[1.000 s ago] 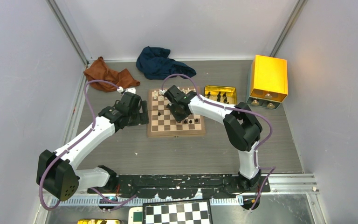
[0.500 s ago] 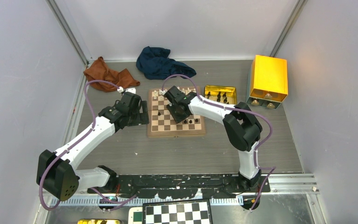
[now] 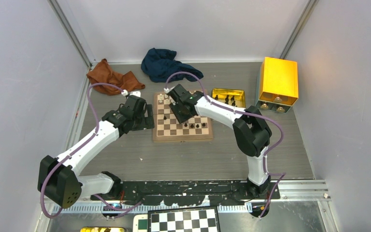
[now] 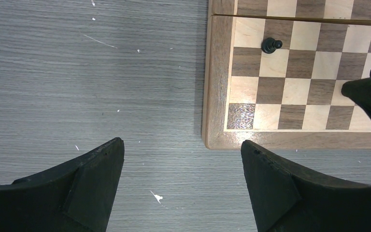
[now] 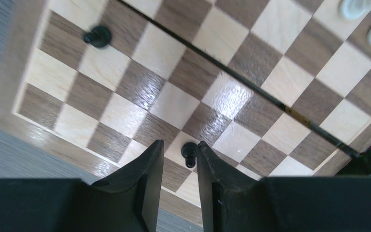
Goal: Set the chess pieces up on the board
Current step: Place the chess piece on the chessboard, then pick up the chess piece from the chessboard.
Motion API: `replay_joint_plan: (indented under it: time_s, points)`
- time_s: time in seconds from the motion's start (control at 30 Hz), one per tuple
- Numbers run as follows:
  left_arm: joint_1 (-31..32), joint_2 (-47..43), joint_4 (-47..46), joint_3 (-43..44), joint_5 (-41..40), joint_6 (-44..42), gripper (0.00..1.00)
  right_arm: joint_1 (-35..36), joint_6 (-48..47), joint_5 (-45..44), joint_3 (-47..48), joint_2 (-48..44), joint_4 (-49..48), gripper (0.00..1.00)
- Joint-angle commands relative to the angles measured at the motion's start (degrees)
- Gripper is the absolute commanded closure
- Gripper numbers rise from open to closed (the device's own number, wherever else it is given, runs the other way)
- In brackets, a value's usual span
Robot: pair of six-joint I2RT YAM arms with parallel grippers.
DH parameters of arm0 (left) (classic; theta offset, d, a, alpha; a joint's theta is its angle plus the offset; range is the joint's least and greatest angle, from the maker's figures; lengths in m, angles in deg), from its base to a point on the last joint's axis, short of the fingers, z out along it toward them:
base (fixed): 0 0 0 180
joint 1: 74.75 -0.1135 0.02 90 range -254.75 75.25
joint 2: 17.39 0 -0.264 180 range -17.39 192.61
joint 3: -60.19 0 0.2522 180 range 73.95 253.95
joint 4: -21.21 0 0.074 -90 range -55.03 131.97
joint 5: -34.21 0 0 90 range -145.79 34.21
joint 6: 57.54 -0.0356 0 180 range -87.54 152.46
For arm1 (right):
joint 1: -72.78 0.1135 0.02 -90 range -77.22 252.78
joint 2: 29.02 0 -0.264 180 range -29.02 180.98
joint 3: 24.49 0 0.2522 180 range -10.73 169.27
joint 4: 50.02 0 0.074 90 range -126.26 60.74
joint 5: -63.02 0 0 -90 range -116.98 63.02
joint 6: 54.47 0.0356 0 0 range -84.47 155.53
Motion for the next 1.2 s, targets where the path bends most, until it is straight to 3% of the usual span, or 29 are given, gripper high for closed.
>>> replay_joint_plan:
  time_s: [0.0,0.67,1.17]
  points:
    - [-0.3,-2.2,-1.4,0.4,-0.7,0.1,0.09,0.9,-0.6,1.4,6.8,-0.1,-0.3,0.63]
    - [-0.3,-4.5,-0.7,-0.2,-1.4,0.2,0.09,3.0,-2.0,8.7,21.4,12.2,-0.1,0.58]
    - [-0.3,-6.2,-0.4,-1.6,-1.5,0.3,0.09,3.6,-2.1,7.2,23.5,14.9,0.6,0.58]
